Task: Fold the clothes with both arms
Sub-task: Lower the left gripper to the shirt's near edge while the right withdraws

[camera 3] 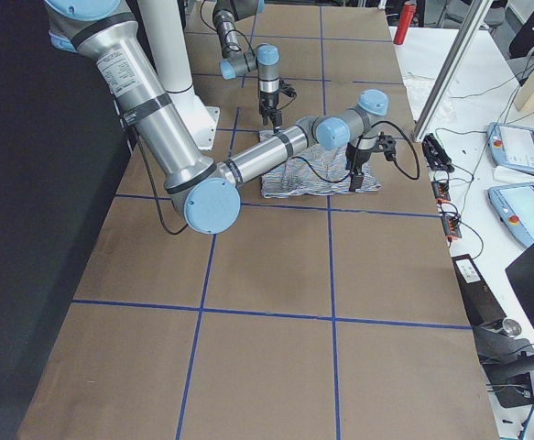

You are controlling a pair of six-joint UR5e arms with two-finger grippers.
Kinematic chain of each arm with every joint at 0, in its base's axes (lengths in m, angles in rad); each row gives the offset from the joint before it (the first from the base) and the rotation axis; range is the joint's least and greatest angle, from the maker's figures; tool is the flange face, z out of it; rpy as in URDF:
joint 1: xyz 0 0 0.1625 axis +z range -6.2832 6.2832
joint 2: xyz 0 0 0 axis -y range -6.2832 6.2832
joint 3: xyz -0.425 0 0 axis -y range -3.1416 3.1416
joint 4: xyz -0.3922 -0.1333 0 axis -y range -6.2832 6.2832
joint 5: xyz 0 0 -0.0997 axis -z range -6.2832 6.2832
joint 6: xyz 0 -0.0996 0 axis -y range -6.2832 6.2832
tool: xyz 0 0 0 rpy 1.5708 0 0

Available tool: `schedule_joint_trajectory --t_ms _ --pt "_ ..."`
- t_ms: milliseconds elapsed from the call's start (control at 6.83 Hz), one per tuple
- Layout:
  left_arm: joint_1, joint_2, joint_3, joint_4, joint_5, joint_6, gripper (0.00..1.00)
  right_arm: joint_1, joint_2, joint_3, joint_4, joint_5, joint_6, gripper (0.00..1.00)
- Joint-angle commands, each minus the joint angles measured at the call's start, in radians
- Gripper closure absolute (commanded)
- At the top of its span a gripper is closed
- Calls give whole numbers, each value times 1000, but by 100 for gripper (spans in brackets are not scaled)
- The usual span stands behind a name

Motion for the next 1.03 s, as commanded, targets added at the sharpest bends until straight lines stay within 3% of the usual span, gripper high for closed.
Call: schedule_joint_trajectory --t_ms 0,146,293,732,879 --pt "7 -4 7 0 7 -14 12 0 -4 1 0 0 -7 0" --pt "7 -4 8 0 7 -16 19 2 -18 9 0 2 -11 0" --pt "7 -4 10 0 7 -18 32 2 -19 12 0 2 -11 0" --pt "7 -2 8 -1 37 -77 93 3 -48 10 35 2 -24 0" --pt "7 4 5 0 42 -70 100 3 -53 10 40 2 -24 0"
